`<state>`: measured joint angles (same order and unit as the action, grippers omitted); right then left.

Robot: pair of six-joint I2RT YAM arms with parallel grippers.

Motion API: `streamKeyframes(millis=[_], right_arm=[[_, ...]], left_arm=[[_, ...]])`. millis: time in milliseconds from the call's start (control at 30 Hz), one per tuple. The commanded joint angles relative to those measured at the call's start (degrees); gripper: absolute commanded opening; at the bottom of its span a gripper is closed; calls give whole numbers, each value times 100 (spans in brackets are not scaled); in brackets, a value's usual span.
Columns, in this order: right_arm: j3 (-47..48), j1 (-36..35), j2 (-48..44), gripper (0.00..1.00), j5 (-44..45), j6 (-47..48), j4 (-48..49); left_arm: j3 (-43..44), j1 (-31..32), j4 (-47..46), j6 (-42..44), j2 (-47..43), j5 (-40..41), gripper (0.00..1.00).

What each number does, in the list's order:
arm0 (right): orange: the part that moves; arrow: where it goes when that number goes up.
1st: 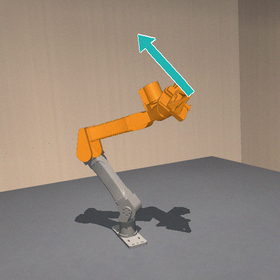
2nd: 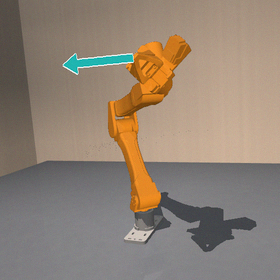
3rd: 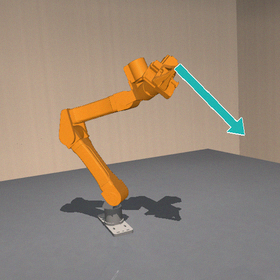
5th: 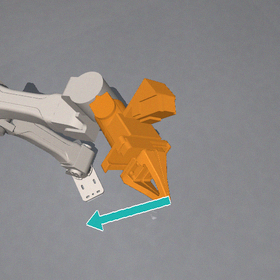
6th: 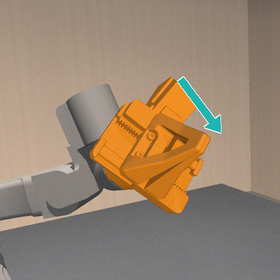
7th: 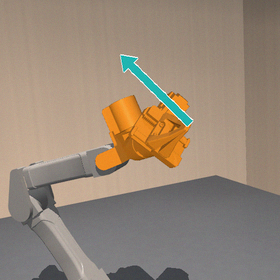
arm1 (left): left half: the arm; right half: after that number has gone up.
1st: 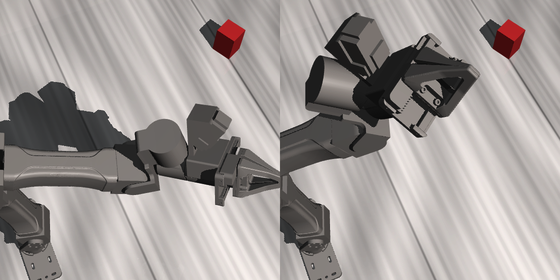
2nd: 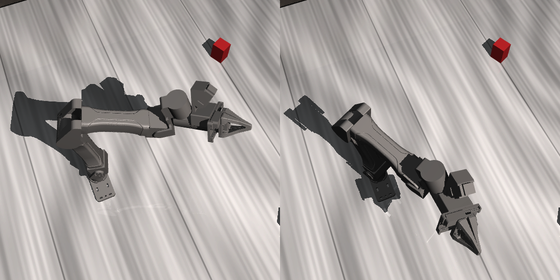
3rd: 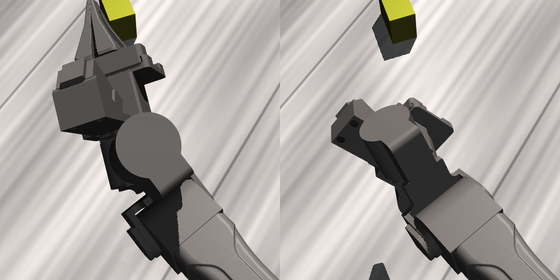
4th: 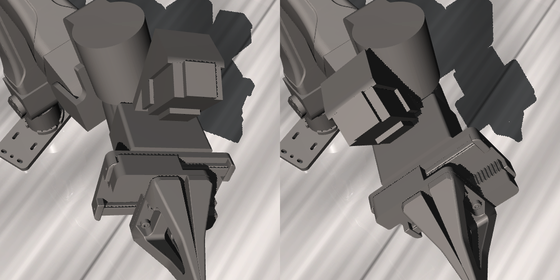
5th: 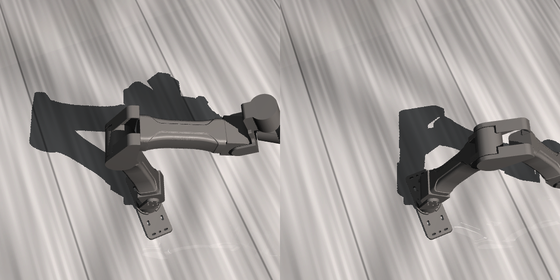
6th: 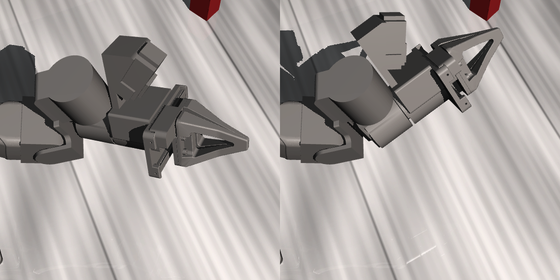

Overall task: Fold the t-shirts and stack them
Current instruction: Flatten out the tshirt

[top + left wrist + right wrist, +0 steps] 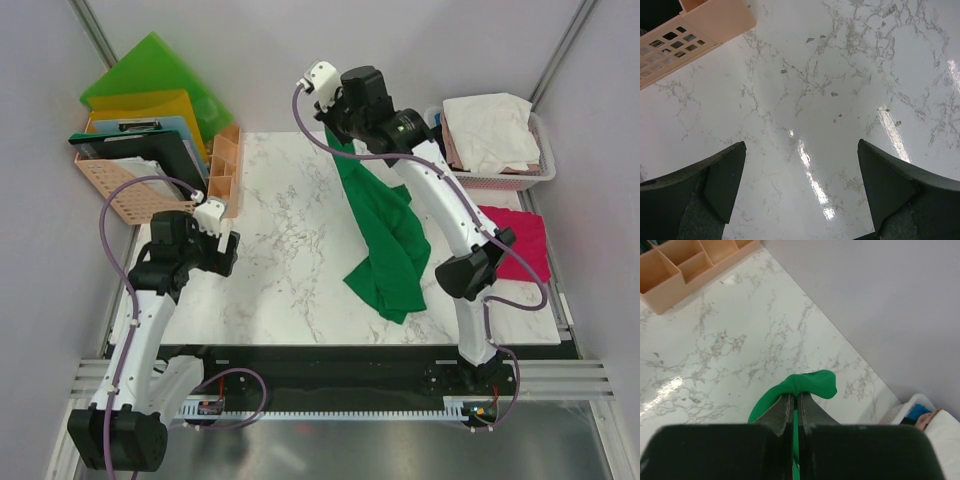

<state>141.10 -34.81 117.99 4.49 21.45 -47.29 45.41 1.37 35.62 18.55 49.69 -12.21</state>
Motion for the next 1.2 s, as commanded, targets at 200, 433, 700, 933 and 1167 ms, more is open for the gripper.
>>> streamKeyframes(millis=[200,433,700,933,1167], right_arm=[[376,-255,-1303,0,-379,-265,737],[-258,1737,-2271,0,-658,-106,1108],[-3103,3190,-3053,0,-503,789,1379],[-5774,3445,-3503,6,156,1203,2249],[-6270,4043,-3494,23,-88,940,2654]], left_arm=[[30,22,42,97,-21,25,100],[3,22,25,97,-38,-27,100],[47,22,42,88,5,-80,100],[65,22,86,88,5,-142,100],[82,22,112,70,32,-177,100]])
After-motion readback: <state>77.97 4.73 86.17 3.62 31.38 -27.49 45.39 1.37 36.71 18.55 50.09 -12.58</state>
